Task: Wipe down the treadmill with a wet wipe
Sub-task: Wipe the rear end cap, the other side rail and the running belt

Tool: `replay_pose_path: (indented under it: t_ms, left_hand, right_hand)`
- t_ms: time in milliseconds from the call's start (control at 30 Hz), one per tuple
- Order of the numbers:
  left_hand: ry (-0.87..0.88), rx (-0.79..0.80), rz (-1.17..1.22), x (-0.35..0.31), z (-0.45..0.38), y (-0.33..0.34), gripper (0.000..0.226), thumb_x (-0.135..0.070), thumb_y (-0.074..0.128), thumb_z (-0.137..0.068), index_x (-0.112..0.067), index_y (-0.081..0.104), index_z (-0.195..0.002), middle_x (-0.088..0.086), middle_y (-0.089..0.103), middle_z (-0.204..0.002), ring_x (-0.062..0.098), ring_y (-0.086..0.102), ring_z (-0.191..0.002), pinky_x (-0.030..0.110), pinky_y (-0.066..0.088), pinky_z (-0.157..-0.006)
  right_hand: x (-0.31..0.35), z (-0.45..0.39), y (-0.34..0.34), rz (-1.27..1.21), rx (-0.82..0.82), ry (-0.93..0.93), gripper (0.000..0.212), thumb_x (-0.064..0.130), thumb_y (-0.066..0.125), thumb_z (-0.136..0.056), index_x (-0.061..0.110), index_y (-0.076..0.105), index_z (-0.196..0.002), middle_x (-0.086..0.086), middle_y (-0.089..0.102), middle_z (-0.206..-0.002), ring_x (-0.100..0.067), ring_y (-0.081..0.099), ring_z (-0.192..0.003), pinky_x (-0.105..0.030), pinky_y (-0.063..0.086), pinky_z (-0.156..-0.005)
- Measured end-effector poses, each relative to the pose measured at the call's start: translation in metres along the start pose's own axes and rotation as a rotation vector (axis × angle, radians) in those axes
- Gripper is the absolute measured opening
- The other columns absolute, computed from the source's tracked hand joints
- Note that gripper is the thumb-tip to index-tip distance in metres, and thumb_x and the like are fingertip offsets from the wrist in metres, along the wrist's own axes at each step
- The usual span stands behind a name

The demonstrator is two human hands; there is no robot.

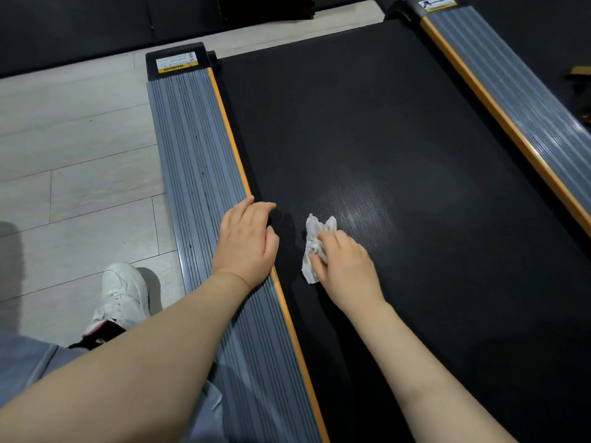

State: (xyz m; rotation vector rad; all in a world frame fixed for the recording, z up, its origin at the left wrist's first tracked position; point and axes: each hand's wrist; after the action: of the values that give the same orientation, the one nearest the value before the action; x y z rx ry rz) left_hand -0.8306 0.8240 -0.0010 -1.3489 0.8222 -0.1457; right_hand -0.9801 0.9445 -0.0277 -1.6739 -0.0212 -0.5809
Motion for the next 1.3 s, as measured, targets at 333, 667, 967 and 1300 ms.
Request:
replay_pose_path:
  t_ms: [333,667,967,1300]
  left_hand:
    - [-0.004,0.026,-0.037,0.001,-0.001,-0.001,0.041,-0.02,0.036,-0.096,-0.015,0.052,-0.134,0.001,0.055,-0.135,0.022,0.027,-0.145,0.04,0.017,-0.121]
    - [0.144,0.133,-0.29,-0.002,-0.005,0.006,0.065,-0.032,0.021,-0.089,-0.014,0.046,-0.146,0.003,0.041,-0.155,0.02,0.031,-0.147,0.04,0.013,-0.123]
    - [0.367,0.288,-0.431,-0.019,-0.03,0.016,0.065,-0.022,0.061,-0.087,-0.009,0.043,-0.148,0.011,0.041,-0.154,0.034,0.038,-0.142,0.045,0.032,-0.115]
    - [0.22,0.271,-0.255,-0.078,-0.049,0.071,0.07,-0.05,0.007,-0.093,-0.025,0.023,-0.157,0.0,0.018,-0.165,0.025,0.014,-0.152,0.045,0.008,-0.123]
  right_hand:
    - [0.004,-0.028,-0.004,0.131,0.126,-0.477,0.014,0.011,0.068,-0.07,0.015,0.06,-0.08,-0.004,0.059,-0.067,-0.026,0.059,-0.056,-0.033,0.042,-0.049]
    - [-0.096,-0.053,-0.037,0.094,-0.206,0.375,0.023,0.03,0.037,-0.1,0.023,0.044,-0.12,-0.011,0.068,-0.088,-0.036,0.065,-0.08,-0.037,0.043,-0.058]
    - [-0.108,-0.037,-0.061,0.192,0.107,0.051,0.033,0.011,0.054,-0.088,0.014,0.058,-0.121,-0.011,0.067,-0.1,-0.035,0.064,-0.092,-0.039,0.048,-0.076]
    - [-0.12,-0.035,-0.054,0.187,-0.003,0.111,0.048,0.013,0.044,-0.09,0.022,0.043,-0.137,-0.007,0.055,-0.135,-0.032,0.063,-0.1,-0.038,0.053,-0.075]
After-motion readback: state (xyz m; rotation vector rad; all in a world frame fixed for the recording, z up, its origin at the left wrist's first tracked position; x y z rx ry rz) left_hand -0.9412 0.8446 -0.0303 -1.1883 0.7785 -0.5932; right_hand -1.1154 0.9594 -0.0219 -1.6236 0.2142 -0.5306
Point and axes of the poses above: each hand's wrist, its own z-axis away from the middle knuckle, its own y-axis out of the palm, x = y × z
